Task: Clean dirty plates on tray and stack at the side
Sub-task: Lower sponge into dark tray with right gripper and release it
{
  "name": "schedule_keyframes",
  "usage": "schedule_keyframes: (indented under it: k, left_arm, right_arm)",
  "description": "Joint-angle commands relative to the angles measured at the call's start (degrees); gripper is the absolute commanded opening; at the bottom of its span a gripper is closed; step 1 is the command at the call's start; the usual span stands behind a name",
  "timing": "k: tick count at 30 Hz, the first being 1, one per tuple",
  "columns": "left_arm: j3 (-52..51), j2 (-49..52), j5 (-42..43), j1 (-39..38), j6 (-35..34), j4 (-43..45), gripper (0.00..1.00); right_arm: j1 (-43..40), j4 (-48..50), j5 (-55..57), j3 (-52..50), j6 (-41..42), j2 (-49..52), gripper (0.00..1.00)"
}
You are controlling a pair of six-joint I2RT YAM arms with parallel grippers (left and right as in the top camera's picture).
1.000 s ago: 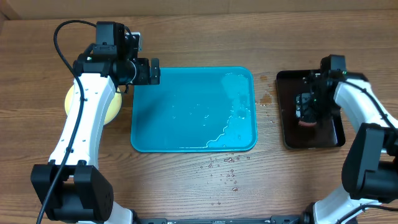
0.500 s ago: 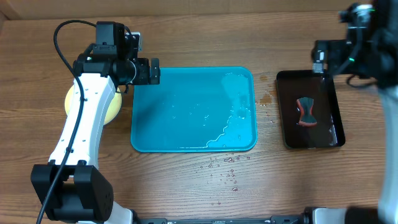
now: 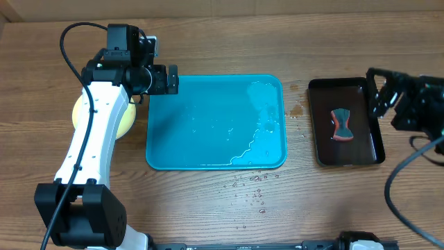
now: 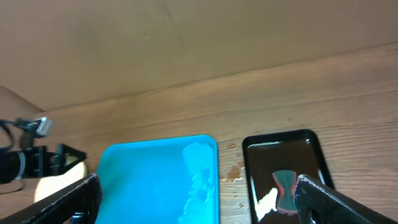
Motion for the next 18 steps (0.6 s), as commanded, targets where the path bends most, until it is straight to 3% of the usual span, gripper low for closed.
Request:
schedule_keyframes:
  k: [1,5,8,12,18]
  left_arm:
    - [0.7,0.1,0.0,-0.3,1.0,0.2,1.00]
    - [0.7,0.1,0.0,-0.3,1.0,0.2,1.00]
    - [0.7,0.1,0.0,-0.3,1.0,0.2,1.00]
    - [0.7,0.1,0.0,-0.3,1.0,0.2,1.00]
    - [0.7,0.1,0.0,-0.3,1.1,0.2,1.00]
  right_arm:
    - [0.1,-1.5,-0.9,0.6,0.0,-0.9,1.00]
    - [0.1,-3.4,1.6,0.6,0.0,-1.0,1.00]
    - [0.1,0.4,4.3,-1.9,-0.1,-2.1,1.00]
    - [1.3,14.4,4.6,-11.6,-4.4,-8.5,1.00]
    - [3.2,37.9,4.6,-38.4,-4.3,-25.2,1.00]
